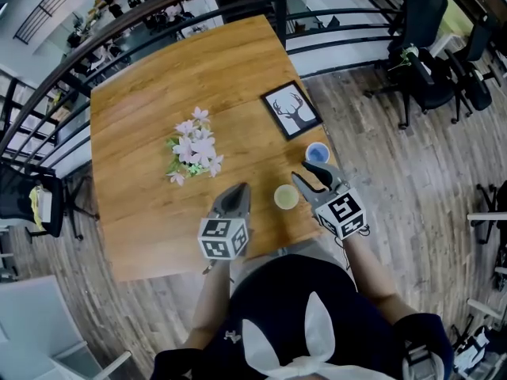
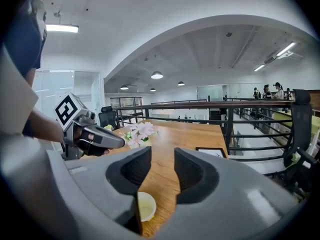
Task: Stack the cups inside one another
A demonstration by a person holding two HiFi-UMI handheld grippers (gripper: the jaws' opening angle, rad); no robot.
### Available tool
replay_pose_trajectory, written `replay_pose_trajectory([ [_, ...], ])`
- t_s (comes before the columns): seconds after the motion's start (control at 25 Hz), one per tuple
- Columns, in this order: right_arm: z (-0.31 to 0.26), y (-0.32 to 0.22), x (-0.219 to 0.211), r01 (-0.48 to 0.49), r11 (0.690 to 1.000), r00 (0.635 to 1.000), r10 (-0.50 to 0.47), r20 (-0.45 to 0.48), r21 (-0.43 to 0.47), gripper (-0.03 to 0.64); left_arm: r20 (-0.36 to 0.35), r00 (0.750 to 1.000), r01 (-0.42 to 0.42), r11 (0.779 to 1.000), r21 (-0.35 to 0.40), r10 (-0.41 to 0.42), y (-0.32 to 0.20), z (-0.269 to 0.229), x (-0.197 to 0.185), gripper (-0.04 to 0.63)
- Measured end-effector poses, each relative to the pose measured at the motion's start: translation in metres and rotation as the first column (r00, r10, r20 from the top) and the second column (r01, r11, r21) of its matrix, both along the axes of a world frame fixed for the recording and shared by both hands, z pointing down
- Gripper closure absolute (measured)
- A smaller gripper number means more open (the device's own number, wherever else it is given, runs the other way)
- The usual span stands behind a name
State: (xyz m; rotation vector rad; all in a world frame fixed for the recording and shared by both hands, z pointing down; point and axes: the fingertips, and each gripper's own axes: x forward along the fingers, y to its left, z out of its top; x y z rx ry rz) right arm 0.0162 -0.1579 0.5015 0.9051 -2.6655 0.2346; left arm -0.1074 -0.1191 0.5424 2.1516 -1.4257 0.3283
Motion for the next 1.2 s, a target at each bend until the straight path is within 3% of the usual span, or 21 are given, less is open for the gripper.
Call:
replay_pose_trajectory([
  [0.2,0.006,0.015,-0.019,0.074,0.997,0.997,-0.074,-0.007,-0.007,0.341,-0.005,1.000,0.026,1.000,-0.008,-0.026,0.003,0.003,-0.009,0.575],
  [0.4,0.011,0.025,-0.031,0.128,0.992,0.992,-0.128,-0.021,-0.015,0.273,-0.006,0.999,0.035,0.999,-0.013,-0.035,0.006,0.004,-0.013,0.575],
  [1.2,0.087,0.057,-0.038,0.181,0.969,0.971,-0.203,-0.127,-0.168,0.255,0.000,0.999,0.049,0.998,-0.028,-0.049,0.018,0.009,-0.017,0.575],
])
